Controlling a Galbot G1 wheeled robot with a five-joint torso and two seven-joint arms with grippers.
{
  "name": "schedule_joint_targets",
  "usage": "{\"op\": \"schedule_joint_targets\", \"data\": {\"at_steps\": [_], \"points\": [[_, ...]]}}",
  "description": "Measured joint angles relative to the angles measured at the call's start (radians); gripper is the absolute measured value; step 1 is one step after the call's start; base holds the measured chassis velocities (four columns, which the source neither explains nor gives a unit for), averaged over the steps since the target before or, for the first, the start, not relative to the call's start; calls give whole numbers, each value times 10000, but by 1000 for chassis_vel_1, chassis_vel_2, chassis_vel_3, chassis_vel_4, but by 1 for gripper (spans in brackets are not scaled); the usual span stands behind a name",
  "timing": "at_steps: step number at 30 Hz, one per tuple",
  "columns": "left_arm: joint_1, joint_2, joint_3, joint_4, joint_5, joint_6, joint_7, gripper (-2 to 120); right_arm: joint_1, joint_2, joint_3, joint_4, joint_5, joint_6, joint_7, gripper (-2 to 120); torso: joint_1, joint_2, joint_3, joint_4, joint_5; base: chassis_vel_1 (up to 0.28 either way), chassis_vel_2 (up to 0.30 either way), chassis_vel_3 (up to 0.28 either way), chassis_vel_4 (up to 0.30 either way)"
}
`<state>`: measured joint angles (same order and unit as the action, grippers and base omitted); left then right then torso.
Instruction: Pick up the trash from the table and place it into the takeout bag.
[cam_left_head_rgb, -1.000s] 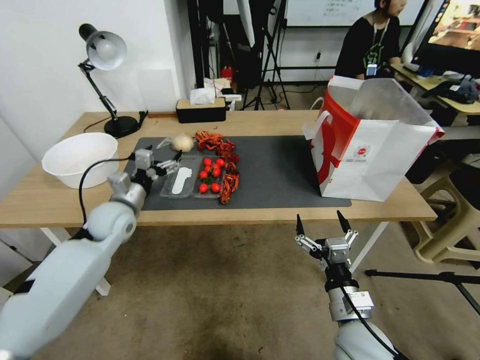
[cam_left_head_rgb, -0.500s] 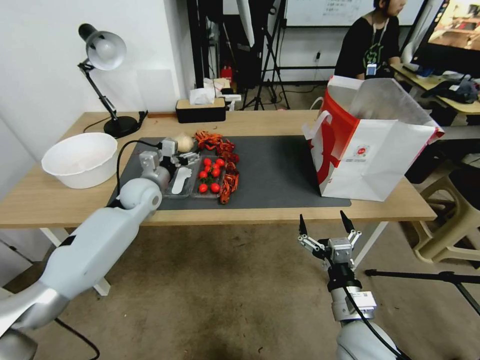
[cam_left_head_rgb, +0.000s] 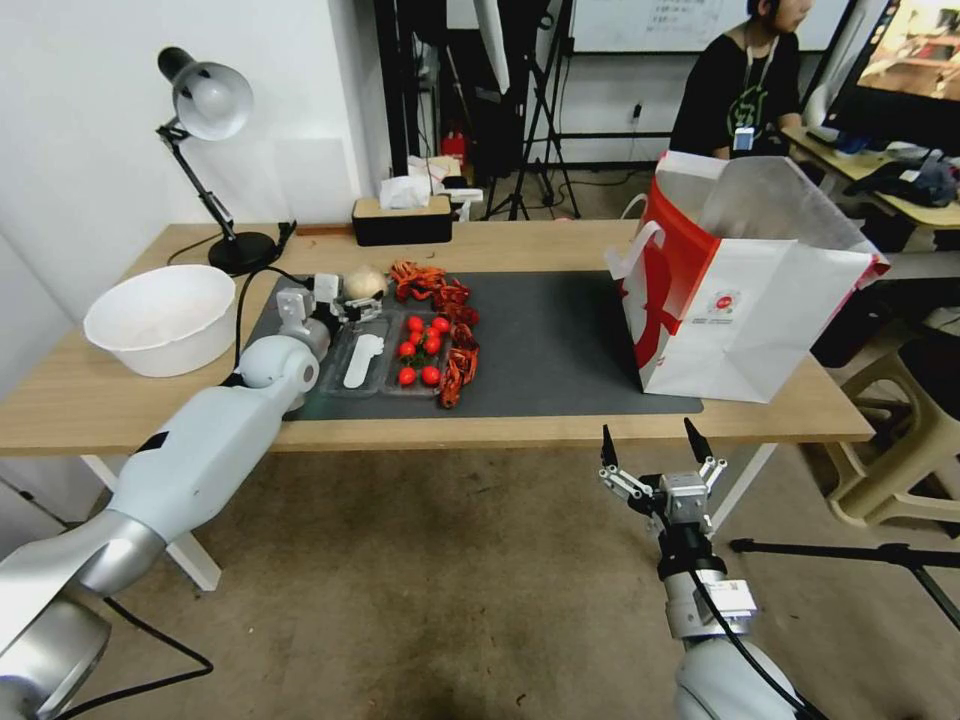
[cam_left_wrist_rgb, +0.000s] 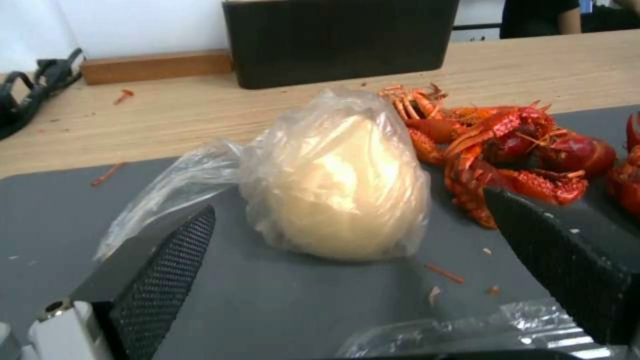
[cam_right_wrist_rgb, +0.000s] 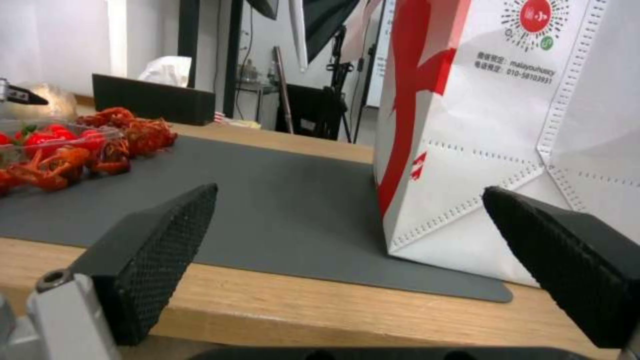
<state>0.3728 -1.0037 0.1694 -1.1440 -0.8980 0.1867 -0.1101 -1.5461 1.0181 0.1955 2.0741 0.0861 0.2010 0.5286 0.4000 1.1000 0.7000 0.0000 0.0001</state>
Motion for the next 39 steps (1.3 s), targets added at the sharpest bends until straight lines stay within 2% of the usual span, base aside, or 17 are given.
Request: {"op": "schedule_joint_targets", "data": {"at_steps": [7, 17, 20, 23, 24, 28, 29, 32, 33, 37, 39], "points": [[-157, -210, 140, 199, -34, 91, -17, 100, -5, -1, 6, -12, 3, 2, 9, 100, 0, 0, 1, 1, -1, 0, 0, 0, 0], [-818, -724, 450, 1377, 275, -66, 201, 100, -20, -2, 27, -36, 6, 13, 31, 100, 0, 0, 0, 0, 1, 0, 0, 0, 0], [-903, -797, 471, 1614, 363, -126, 246, 95, -22, -3, 40, -41, 7, 16, 35, 100, -1, 0, 0, 0, -1, 0, 0, 0, 0], [-993, -879, 473, 1934, 483, -198, 329, 82, -21, -11, 49, -47, 8, 20, 41, 100, -1, 0, 0, 1, 0, 0, 0, 0, 0], [-993, -879, 473, 1934, 483, -198, 329, 82, -21, -11, 49, -47, 8, 20, 41, 100, -1, 0, 0, 1, 0, 0, 0, 0, 0], [-1059, -932, 473, 2166, 540, -323, 394, 62, -10, -13, 49, -72, 10, 21, 44, 100, -1, 0, 0, 1, 0, 0, 0, 0, 0], [-1059, -932, 473, 2166, 540, -323, 394, 62, -10, -13, 49, -72, 10, 21, 44, 100, -1, 0, 0, 1, 0, 0, 0, 0, 0], [-1086, -929, 473, 2243, 566, -354, 416, 49, -3, -11, 43, -81, 10, 21, 44, 100, -1, 0, 0, 0, 0, 0, 0, 0, 0], [-1086, -929, 473, 2243, 566, -354, 416, 49, -3, -11, 43, -81, 10, 21, 44, 100, -1, 0, 0, 0, 0, 0, 0, 0, 0], [-1095, -897, 473, 2254, 579, -374, 441, 30, -5, -9, 37, -89, 10, 21, 45, 100, -1, 0, 0, 1, -1, 0, 0, 0, 0], [-1095, -888, 473, 2251, 579, -380, 444, 25, -5, -7, 31, -89, 10, 21, 45, 100, -1, 0, 0, 1, -1, 0, 0, 0, 0]]}}
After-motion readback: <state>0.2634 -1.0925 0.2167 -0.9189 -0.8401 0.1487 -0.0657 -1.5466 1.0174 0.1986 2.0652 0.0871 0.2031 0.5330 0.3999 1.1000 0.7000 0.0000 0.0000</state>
